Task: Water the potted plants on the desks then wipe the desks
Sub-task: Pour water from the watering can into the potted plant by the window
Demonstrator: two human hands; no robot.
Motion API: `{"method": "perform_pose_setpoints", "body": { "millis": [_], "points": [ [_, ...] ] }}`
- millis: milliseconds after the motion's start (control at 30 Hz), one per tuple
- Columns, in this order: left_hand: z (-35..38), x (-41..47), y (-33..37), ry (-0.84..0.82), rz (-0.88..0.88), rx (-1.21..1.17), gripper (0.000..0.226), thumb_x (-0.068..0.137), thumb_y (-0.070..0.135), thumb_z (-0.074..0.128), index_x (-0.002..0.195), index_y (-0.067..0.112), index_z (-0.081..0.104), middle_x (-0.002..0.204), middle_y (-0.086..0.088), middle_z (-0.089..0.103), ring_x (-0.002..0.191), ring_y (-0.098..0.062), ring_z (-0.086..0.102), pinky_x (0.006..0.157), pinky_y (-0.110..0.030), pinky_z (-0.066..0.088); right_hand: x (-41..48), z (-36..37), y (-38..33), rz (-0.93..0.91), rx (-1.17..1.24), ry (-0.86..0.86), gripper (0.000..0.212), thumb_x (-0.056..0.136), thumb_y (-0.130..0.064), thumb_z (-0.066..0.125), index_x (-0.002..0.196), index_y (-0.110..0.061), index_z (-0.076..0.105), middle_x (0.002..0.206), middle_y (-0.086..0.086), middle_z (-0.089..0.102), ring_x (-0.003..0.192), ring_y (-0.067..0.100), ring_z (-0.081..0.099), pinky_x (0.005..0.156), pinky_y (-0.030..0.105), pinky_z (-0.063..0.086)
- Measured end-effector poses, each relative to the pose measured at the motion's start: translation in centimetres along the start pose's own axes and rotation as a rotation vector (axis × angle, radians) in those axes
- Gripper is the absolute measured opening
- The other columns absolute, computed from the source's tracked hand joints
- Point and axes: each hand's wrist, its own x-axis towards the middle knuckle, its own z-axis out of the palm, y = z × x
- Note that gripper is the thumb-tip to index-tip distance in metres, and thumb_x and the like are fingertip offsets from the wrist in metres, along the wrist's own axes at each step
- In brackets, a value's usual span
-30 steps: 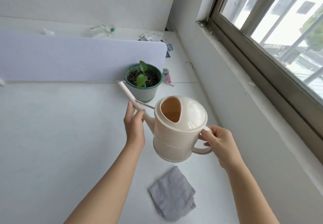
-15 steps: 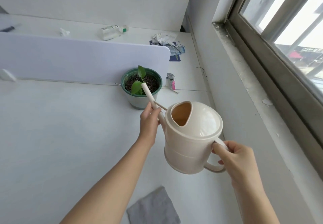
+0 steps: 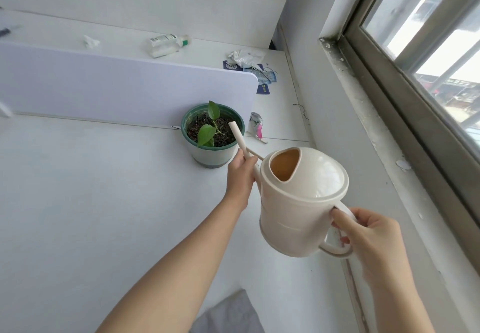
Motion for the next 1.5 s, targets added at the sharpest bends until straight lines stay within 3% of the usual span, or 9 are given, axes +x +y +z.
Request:
{"method": "perform_pose_setpoints", "body": {
  "millis": [133,233,533,733,867,1033,1233,1333,1500],
  "points": [
    [0.2,0.1,-0.1,-0.020,-0.033,-0.011,0.016,0.070,0.022,0.047,0.084,0.013,0.046,0.081,-0.009,0.035,0.079,-0.020,0.036,0.073,-0.035,0.033,0.2,-0.2,-0.3,0.001,-0.029,0.023,0.030,0.076,-0.007,0.066,0.047,-0.015,0.067,0.066,0.017,0.056,0.067,0.021,0.051,0.061,0.034,0.036],
    [0.1,0.1,-0.4,-0.022,-0.039,-0.019,0.014,0.071,0.022,0.048,0.081,0.012,0.046,0.080,-0.009,0.037,0.079,-0.019,0.038,0.075,-0.035,0.034,-0.2,-0.2,-0.8,-0.011,-0.041,0.018,0.034,0.076,-0.009,0.066,0.050,-0.030,0.070,0.067,0.017,0.059,0.067,0.024,0.054,0.062,0.035,0.039],
    [-1.3,0.0,-0.3,-0.039,-0.016,-0.028,0.017,0.070,0.026,0.049,0.079,0.011,0.048,0.080,-0.009,0.042,0.079,-0.020,0.042,0.076,-0.036,0.038,-2.1,0.7,-1.9,-0.015,-0.063,0.005,0.041,0.078,-0.008,0.065,0.047,-0.034,0.070,0.068,0.016,0.059,0.067,0.023,0.055,0.062,0.034,0.041],
    [-3.8,0.1,1.2,-0.007,0.033,-0.065,0.017,0.072,0.029,0.049,0.078,0.013,0.046,0.081,-0.008,0.039,0.079,-0.020,0.038,0.076,-0.035,0.036,-2.7,2.6,-3.1,-0.013,-0.059,-0.030,0.033,0.078,-0.008,0.067,0.047,-0.019,0.067,0.052,0.002,0.061,0.058,0.019,0.054,0.058,0.030,0.043],
    [-5.4,1.0,1.9,0.034,0.016,-0.074,0.012,0.082,0.021,0.051,0.078,0.012,0.045,0.081,-0.008,0.043,0.078,-0.020,0.041,0.070,-0.031,0.036,-2.7,4.5,-4.2,-0.035,-0.063,-0.071,0.021,0.080,-0.009,0.066,0.060,-0.015,0.066,0.064,0.011,0.061,0.063,0.021,0.055,0.058,0.030,0.042],
    [-6.4,1.4,2.4,-0.025,-0.009,-0.085,0.019,0.080,0.028,0.052,0.087,0.011,0.048,0.088,-0.009,0.046,0.078,-0.019,0.044,0.070,-0.030,0.041,-2.7,5.6,-4.8,-0.044,-0.062,-0.057,0.020,0.079,-0.012,0.066,0.060,-0.014,0.066,0.047,-0.006,0.061,0.061,0.019,0.056,0.054,0.026,0.043],
    [-5.9,1.3,1.8,-0.053,-0.007,-0.068,0.028,0.077,0.034,0.049,0.089,0.009,0.052,0.085,-0.009,0.045,0.079,-0.020,0.044,0.072,-0.036,0.040,-3.1,4.9,-4.4,-0.037,-0.060,-0.015,0.017,0.080,-0.013,0.066,0.063,-0.017,0.066,0.044,-0.012,0.063,0.058,0.018,0.053,0.049,0.019,0.046],
    [-5.4,1.0,1.5,-0.081,-0.023,-0.061,0.031,0.073,0.034,0.049,0.089,0.007,0.051,0.083,-0.008,0.043,0.078,-0.020,0.042,0.072,-0.036,0.038,-3.5,4.4,-4.0,-0.023,-0.057,-0.002,0.017,0.080,-0.012,0.066,0.064,-0.016,0.067,0.044,-0.006,0.063,0.057,0.019,0.052,0.053,0.026,0.043],
    [-4.0,0.5,0.9,-0.093,-0.049,-0.017,0.015,0.079,0.026,0.049,0.082,0.011,0.046,0.078,-0.009,0.042,0.076,-0.020,0.042,0.071,-0.032,0.038,-4.3,3.8,-3.2,0.019,-0.040,0.017,0.019,0.080,-0.009,0.065,0.062,-0.013,0.067,0.061,0.011,0.056,0.056,0.018,0.046,0.058,0.030,0.038]
  ]
}}
